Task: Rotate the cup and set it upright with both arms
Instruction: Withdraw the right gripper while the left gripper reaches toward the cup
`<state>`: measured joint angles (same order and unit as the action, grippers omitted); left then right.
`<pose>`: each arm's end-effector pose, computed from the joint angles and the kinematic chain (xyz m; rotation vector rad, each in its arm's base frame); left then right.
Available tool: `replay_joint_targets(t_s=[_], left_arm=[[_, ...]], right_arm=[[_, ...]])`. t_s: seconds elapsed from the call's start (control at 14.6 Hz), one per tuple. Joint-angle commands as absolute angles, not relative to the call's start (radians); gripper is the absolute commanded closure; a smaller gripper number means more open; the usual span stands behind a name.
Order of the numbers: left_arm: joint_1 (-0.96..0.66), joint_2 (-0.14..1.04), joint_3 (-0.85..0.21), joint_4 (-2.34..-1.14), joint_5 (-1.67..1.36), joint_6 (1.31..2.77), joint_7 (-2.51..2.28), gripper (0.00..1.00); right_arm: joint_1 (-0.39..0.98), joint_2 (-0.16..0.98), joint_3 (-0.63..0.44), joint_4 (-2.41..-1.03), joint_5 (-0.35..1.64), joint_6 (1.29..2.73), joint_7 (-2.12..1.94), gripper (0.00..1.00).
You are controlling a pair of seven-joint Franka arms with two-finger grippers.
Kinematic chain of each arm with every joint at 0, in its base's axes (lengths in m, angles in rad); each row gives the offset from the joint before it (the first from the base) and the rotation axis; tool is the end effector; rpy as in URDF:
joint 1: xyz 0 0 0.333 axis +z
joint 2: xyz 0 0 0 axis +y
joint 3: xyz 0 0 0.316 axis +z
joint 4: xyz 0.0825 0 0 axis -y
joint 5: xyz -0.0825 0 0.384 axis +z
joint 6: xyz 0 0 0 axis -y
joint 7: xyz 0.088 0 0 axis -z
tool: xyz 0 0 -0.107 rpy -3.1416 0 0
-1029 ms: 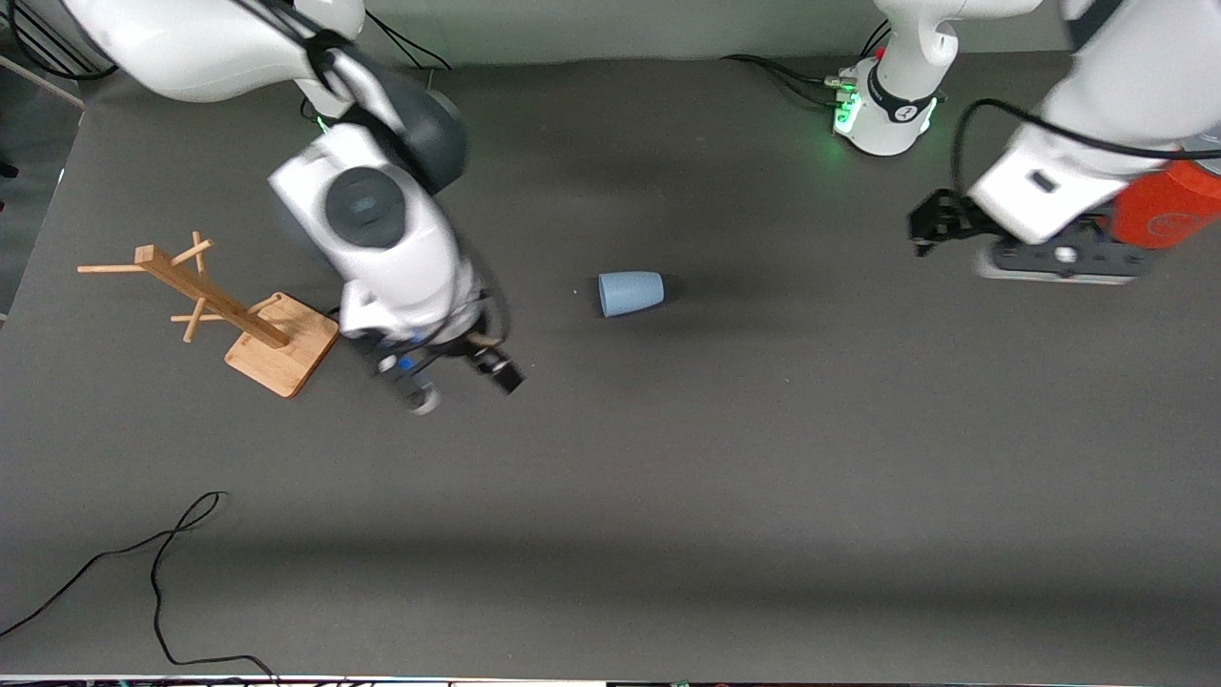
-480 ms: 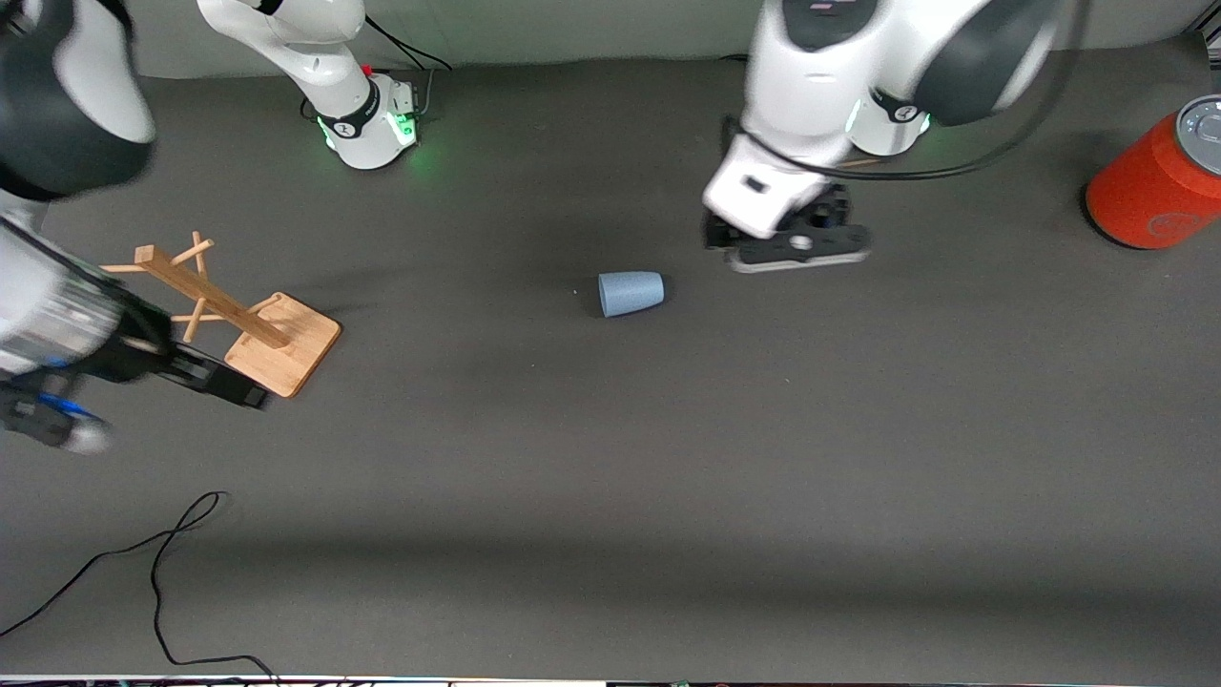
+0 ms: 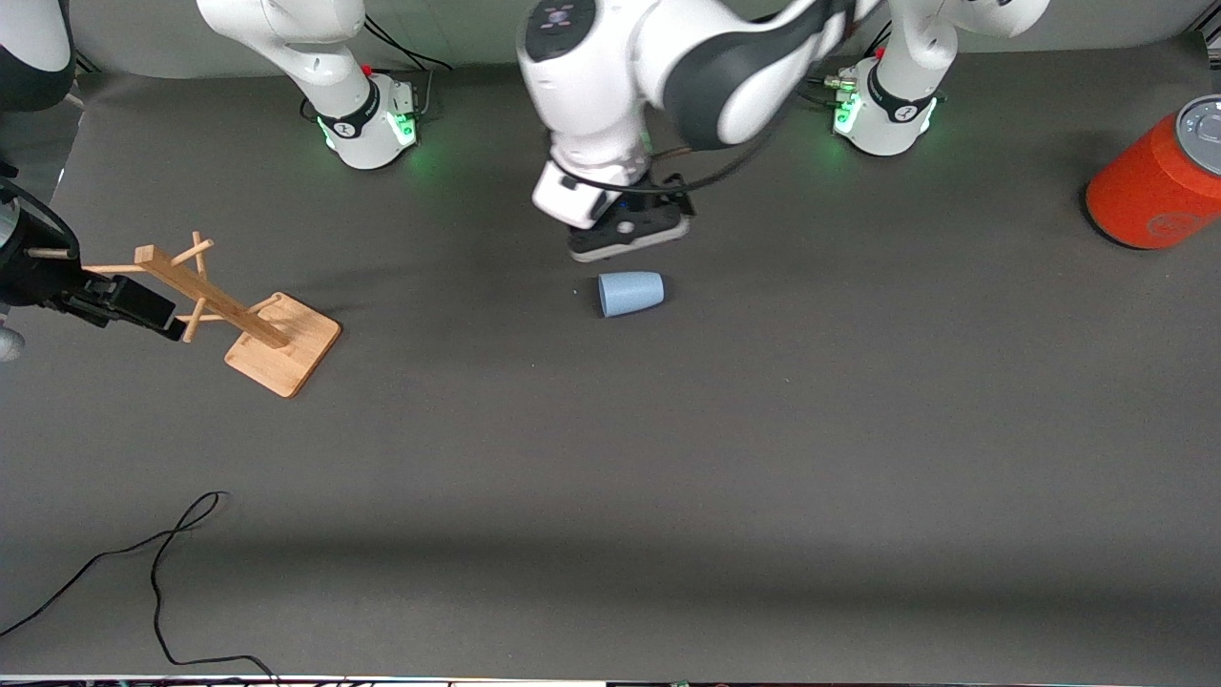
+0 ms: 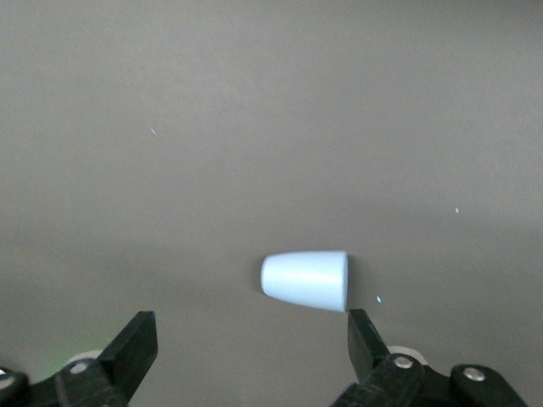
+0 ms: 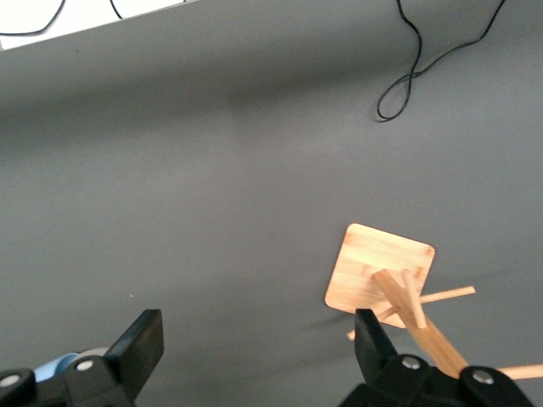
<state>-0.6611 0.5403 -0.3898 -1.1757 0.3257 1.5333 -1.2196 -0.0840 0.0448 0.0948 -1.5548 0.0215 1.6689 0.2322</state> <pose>0.4277 -0.5430 0.4854 -2.9393 -0.2850 -0.0760 0.5779 0.0071 0.6159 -3.0867 0.3456 -0.1023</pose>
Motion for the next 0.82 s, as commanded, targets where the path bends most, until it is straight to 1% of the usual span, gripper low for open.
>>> replay_joint_targets(t_s=[0.0, 0.14, 0.34, 0.62, 0.75], left_arm=[[-0.791, 0.705, -0.345, -0.968, 0.389, 1.457, -1.304, 0.00], [-0.860, 0.745, -0.299, -0.968, 0.396, 1.465, -1.325, 0.00], [-0.943, 0.828, -0.236, -0.968, 0.396, 1.471, -1.353, 0.00], [-0.999, 0.913, -0.187, -0.974, 0.403, 1.500, -1.388, 0.00], [-1.003, 0.946, -0.184, -0.976, 0.411, 1.502, -1.391, 0.00]], right_arm=[[-0.067, -0.049, 0.049, -1.667, 0.043, 1.698, 0.149, 0.00], [-0.067, -0.054, 0.017, -1.674, 0.044, 1.695, 0.078, 0.00], [-0.066, -0.038, 0.020, -1.645, 0.043, 1.651, 0.074, 0.00], [-0.067, -0.034, 0.015, -1.631, 0.035, 1.623, 0.069, 0.00], [-0.067, -0.037, 0.015, -1.629, 0.035, 1.614, 0.069, 0.00]])
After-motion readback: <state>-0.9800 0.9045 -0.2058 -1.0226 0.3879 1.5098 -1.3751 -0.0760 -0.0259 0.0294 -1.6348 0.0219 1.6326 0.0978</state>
